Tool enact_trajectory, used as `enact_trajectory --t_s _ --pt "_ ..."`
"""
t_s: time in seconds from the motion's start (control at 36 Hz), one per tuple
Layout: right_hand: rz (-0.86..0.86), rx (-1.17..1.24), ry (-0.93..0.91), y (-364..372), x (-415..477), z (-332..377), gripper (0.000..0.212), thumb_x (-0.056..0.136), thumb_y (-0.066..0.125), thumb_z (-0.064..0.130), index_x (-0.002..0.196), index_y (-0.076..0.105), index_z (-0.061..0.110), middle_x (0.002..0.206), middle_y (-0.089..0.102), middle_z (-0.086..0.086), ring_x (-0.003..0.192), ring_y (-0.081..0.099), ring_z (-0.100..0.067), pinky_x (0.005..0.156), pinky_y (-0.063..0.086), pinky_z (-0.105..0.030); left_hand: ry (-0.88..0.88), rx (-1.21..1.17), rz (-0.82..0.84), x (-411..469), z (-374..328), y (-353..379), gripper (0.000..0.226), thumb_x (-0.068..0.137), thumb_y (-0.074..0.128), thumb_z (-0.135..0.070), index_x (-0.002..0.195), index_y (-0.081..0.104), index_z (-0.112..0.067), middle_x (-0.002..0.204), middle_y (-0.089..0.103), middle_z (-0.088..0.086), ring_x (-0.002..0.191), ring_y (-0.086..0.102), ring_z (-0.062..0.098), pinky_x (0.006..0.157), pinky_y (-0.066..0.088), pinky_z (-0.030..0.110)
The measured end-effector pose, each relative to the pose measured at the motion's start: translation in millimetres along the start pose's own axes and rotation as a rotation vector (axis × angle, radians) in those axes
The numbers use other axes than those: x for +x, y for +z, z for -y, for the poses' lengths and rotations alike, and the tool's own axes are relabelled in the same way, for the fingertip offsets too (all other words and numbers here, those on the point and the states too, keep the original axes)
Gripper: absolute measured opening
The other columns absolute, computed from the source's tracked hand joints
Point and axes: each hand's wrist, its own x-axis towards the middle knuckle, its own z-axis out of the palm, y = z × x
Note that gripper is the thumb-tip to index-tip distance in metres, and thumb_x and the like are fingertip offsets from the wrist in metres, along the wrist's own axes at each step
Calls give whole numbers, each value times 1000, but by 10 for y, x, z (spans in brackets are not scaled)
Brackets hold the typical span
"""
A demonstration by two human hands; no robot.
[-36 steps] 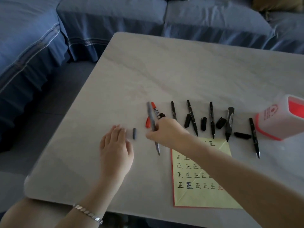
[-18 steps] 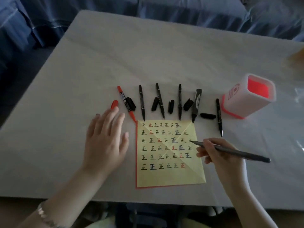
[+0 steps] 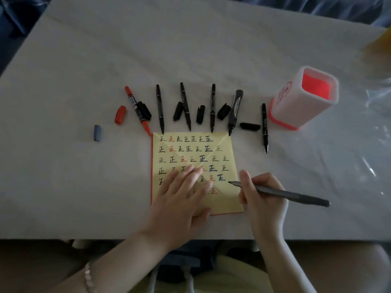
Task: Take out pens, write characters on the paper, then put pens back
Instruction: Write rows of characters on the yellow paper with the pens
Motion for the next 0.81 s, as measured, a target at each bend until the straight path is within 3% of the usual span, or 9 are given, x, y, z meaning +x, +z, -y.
enact_trajectory --t_s 0.22,0.5,0.72,0.81 --pt "-81 -150 -30 87 -28 -132 28 80 64 3 56 50 -1 46 51 2 45 53 -1 42 41 -9 -22 -46 -21 12 -16 -24 43 85 41 -47 118 53 -23 134 51 9 130 38 26 108 21 42" --pt "-56 -188 -110 101 -45 -176 33 79 64 1 52 46 3 45 48 2 47 52 -4 41 37 -8 -23 -48 -24 6 -13 -12 43 84 42 -47 119 53 -24 134 50 9 131 35 25 109 20 41" --pt "-34 -204 -141 99 -51 -184 35 79 64 2 51 44 5 48 49 -3 54 53 -19 42 41 -17 -24 -56 -34 11 -21 -20 43 85 42 -47 119 54 -23 135 50 9 131 34 24 107 23 42" --pt "-36 -220 -154 105 -56 -175 34 79 64 1 51 45 5 47 48 -1 51 51 -13 41 38 -13 -24 -54 -34 11 -20 -14 43 85 43 -47 119 54 -24 135 49 9 131 32 24 108 23 42"
